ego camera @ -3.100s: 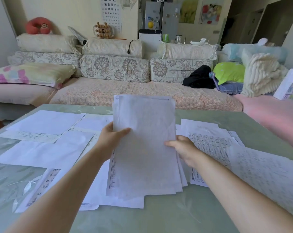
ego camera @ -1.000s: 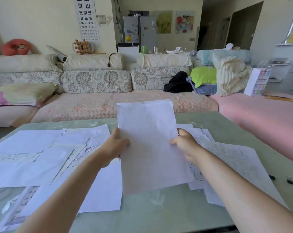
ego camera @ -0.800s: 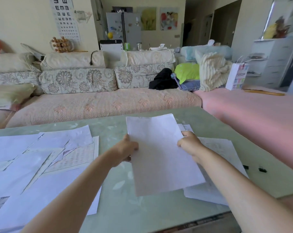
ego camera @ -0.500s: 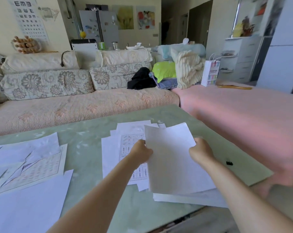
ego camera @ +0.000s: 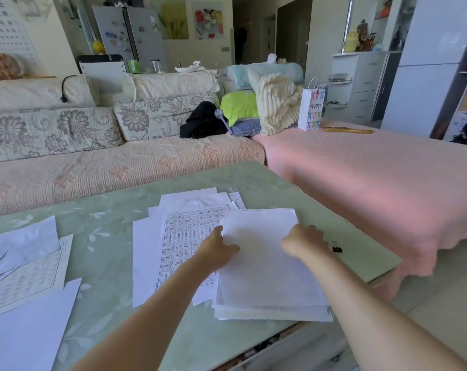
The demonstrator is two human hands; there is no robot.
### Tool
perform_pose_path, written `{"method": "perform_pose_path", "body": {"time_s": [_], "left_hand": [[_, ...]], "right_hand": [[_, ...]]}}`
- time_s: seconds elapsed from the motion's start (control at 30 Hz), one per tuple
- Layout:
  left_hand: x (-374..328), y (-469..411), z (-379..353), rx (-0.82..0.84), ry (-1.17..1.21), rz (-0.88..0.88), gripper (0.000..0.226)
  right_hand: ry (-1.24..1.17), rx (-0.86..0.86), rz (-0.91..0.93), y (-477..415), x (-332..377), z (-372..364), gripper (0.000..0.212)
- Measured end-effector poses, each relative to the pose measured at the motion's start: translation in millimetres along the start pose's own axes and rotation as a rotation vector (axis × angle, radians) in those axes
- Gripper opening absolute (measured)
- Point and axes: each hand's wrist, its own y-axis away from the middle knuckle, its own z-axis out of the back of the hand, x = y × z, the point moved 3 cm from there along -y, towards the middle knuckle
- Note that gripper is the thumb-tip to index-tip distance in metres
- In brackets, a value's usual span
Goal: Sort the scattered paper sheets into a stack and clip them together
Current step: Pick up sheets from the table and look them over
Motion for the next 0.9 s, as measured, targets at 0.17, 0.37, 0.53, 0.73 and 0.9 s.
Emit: {"method": "perform_pose_path", "body": {"time_s": [0.17,0.37,0.53,0.73,0.9], "left_hand": [[17.9,-2.3,38.2,-0.158,-0.152,-0.055,0.063],[64.2,-3.8,92.5,-0.296,-0.413,0.200,0.052],[90.6,-9.9,117.2,-0.330,-0.434,0.458,0.053],[92.7,-32.0,141.1,-0.386,-0.163,0.494,0.050],[97.7,-41.3,152.8,-0.274,0.311,0.480,0.023]], "right_hand": [[-0.133,-0.183,0.331,2.4,34.8,-5.3,0.048],[-0.125,0.031,0.755,21.2,120.0,-49.4,0.044],[-0.084,0.150,0.870,28.7,173.2,-76.9,0.060],[0.118,0.165,0.904,23.7,191.1,-100.6,0.073],[0.145,0.144,0.904,24.3,194.0,-99.6,0.067]]}}
